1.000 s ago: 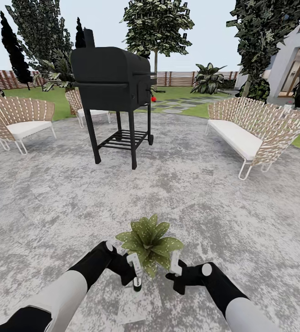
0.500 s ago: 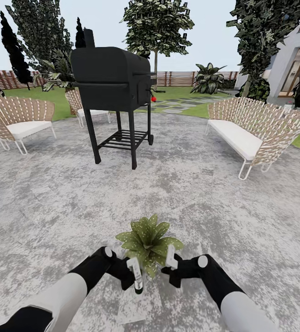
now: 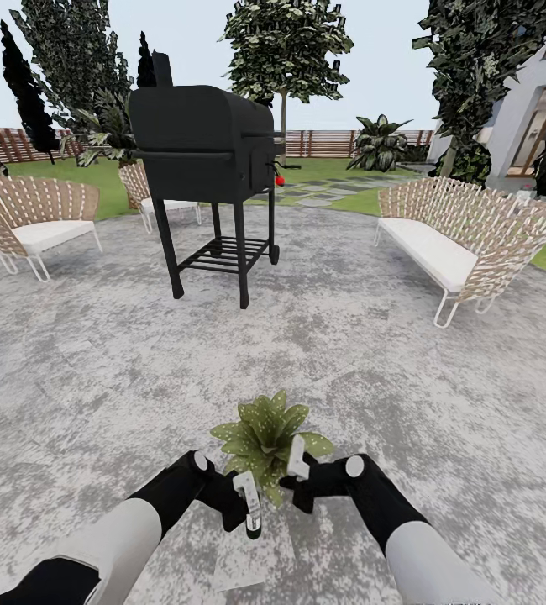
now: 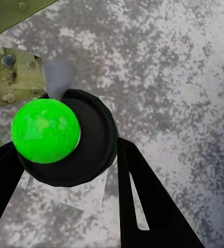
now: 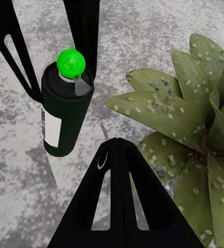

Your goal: Pick up the pesticide atomizer in the garden and spray insectifuge to fully cover both potted plants in the garden.

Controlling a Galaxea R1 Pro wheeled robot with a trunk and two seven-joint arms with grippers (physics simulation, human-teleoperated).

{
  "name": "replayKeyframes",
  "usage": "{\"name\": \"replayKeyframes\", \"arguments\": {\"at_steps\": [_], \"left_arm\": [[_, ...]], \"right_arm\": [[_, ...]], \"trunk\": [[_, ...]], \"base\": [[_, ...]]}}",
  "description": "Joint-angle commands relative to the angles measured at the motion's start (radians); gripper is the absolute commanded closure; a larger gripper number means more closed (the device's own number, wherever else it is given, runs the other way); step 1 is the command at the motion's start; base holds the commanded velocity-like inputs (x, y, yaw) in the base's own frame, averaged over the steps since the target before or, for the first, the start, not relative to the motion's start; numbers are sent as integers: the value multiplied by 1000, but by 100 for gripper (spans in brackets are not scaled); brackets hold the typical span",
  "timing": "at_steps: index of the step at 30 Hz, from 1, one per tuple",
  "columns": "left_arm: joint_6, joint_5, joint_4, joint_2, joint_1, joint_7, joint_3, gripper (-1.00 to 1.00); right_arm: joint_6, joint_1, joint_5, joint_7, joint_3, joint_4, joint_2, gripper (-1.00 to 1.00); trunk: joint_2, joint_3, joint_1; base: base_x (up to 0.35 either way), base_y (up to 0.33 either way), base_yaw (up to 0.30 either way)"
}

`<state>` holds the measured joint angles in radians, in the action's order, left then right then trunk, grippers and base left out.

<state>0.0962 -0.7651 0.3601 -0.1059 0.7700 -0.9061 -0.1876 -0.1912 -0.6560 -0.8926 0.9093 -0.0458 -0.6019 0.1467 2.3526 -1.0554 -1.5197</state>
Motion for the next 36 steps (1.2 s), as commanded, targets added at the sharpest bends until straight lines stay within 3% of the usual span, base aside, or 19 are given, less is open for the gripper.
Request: {"name": "replayKeyframes", "arguments": {"at_steps": [1,11,17,25,33,36], "left_arm": [[11,1,3,0,0,-5,-2,100],[2,6,9,-9,0,42,-1,100],[-5,7,4,-10,0,35,-1,100],[-6,5,3,-12,0,-3,-2,100],[-6,4,9,-35,0,-6,-3,100],[-6,3,9,-38,0,-5,-3,100]], "right_arm": [[-7,-1,-9,3,-5,-1,2,100],[-7,-2,-9,3,-5,-1,4,100],[-7,-6,-11,42,-5,-1,3,100],[-7,-9,-11,46,-5,-2,2,100],[-7,-10,-11,46,-4,-2,4,100],[-7,-10,-11,46,25,-2,4,100]], "trunk": [[0,-1,0],[0,-1,0],[0,-1,0],[0,-1,0],[0,-1,0],[0,-1,0]], "base": [[0,0,0],[0,0,0],[0,0,0],[0,0,0],[0,0,0],[0,0,0]]}}
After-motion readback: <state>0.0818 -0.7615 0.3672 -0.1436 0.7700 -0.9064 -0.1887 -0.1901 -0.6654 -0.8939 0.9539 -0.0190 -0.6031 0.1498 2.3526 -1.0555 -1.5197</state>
